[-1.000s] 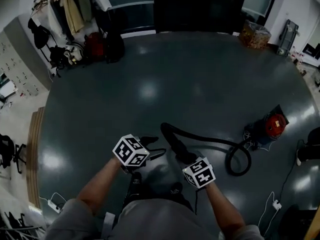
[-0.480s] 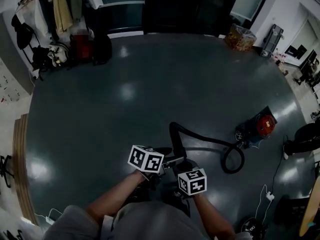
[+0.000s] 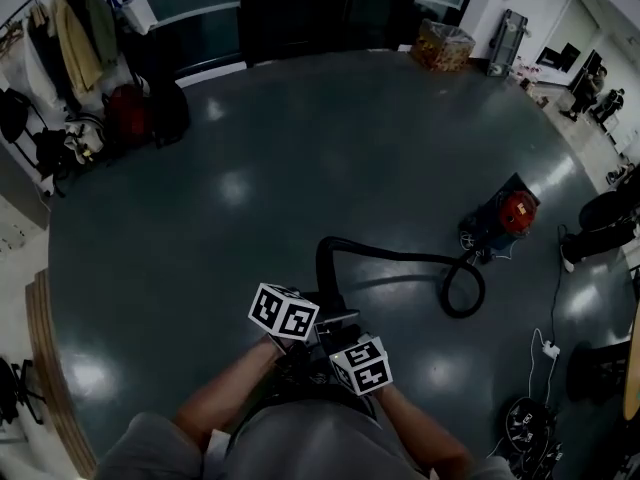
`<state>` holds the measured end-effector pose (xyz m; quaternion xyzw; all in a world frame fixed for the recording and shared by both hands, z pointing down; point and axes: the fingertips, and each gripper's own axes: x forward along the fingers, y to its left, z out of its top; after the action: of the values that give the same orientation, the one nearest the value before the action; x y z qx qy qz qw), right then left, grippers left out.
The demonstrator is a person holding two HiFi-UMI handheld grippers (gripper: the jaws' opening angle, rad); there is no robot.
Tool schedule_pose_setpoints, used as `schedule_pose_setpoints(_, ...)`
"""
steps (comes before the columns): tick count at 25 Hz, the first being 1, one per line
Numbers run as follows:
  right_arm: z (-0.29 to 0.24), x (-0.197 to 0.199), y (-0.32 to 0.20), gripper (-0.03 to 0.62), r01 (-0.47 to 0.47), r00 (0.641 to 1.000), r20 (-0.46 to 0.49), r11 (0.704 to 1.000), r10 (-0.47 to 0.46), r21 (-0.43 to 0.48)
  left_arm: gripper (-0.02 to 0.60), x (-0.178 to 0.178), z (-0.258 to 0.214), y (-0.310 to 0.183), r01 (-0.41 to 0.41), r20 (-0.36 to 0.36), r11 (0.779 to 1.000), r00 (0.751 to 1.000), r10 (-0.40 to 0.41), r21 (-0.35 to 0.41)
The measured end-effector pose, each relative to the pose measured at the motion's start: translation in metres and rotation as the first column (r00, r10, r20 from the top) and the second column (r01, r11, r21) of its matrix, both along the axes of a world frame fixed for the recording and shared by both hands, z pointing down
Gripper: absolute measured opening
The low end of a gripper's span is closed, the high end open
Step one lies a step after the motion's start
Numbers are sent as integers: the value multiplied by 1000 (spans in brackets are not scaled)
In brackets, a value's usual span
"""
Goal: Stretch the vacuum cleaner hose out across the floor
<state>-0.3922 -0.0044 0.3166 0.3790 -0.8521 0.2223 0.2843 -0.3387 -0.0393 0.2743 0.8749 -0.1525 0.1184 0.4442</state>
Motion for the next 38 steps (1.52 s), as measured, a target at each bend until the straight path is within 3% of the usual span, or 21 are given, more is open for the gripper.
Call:
schedule_pose_setpoints(5,9,37,29,255,63,997,46,995,-59,-74,299,10,-1,5,-128,114,986,987,116,111)
schedule_pose_setpoints(9,3,68,51,261,168,982,107,980,-157,-107,298,18,1,13,-257,233,949,949,212,183)
schedule_pose_setpoints(11,-9,85,43,260,214,973,105,974,-205,-72,298,18,-4,13,-307,277,931,929,247,199)
schedule_pose_setpoints(14,-30,111,5,261,266,963,26,963,-267,38,298,15,-14,26,-401,315,894,890,330,199)
schedule_pose_setpoints(17,-54,109,-47,261,368,930,-64,918,-363,147,298,5,-19,38,-463,324,868,861,392,180)
schedule_pose_setpoints(21,-81,87,-93,261,526,849,-185,823,-494,214,298,-4,-23,57,-521,309,843,830,465,133)
schedule_pose_setpoints(24,-74,65,-110,261,678,726,-308,715,-615,172,298,-12,-20,66,-583,309,805,790,529,113)
schedule_pose_setpoints(28,-45,31,-121,273,805,547,-454,592,-703,52,298,-37,-17,77,-681,320,725,712,625,101)
schedule_pose_setpoints(31,-17,7,-127,273,844,461,-472,536,-752,-29,298,-59,-16,85,-750,320,650,650,689,125)
schedule_pose_setpoints(34,1,-17,-134,270,854,400,-495,510,-771,-104,298,-95,-17,78,-787,315,598,612,725,152)
schedule_pose_setpoints(36,0,-31,-142,219,832,400,-541,541,-740,-124,298,-125,-14,68,-798,303,582,599,741,156)
schedule_pose_setpoints(38,-6,-41,-150,200,791,429,-584,599,-689,-126,298,-153,-10,57,-813,293,561,581,760,158)
